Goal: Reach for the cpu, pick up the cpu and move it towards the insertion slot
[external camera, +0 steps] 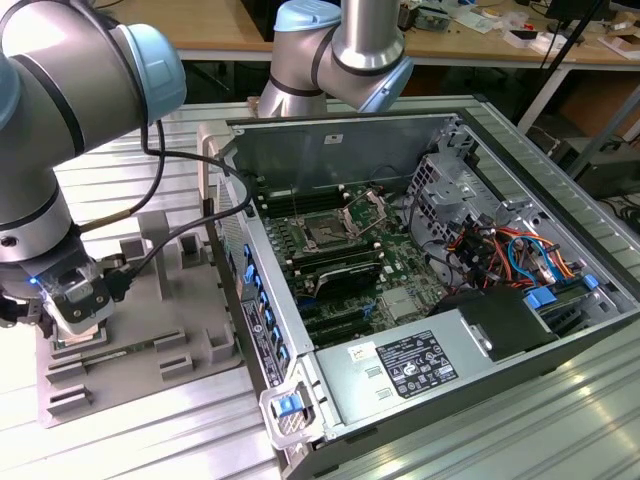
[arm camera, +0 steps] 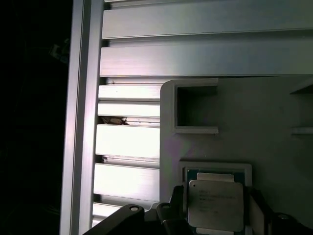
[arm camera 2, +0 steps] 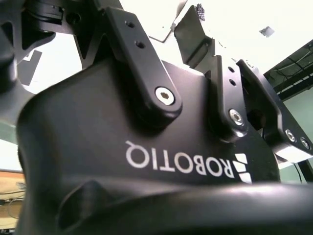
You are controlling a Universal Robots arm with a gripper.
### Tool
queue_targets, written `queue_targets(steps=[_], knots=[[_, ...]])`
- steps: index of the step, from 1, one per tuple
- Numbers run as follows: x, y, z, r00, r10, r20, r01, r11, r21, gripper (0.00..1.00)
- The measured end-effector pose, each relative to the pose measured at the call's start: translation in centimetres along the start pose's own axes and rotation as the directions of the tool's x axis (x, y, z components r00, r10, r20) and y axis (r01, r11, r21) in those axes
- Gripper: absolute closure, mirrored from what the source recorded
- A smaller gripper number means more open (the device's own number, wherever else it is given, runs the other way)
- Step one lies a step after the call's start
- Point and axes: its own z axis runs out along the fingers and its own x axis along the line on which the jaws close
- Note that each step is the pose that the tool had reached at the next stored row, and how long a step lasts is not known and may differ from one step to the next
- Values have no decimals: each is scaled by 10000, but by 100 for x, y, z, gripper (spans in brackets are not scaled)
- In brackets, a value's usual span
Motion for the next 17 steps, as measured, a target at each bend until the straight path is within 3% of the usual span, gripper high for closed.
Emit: queue_targets(steps=[17], knots=[[0,-2,51,10000,0,0,0,10000,0,38]])
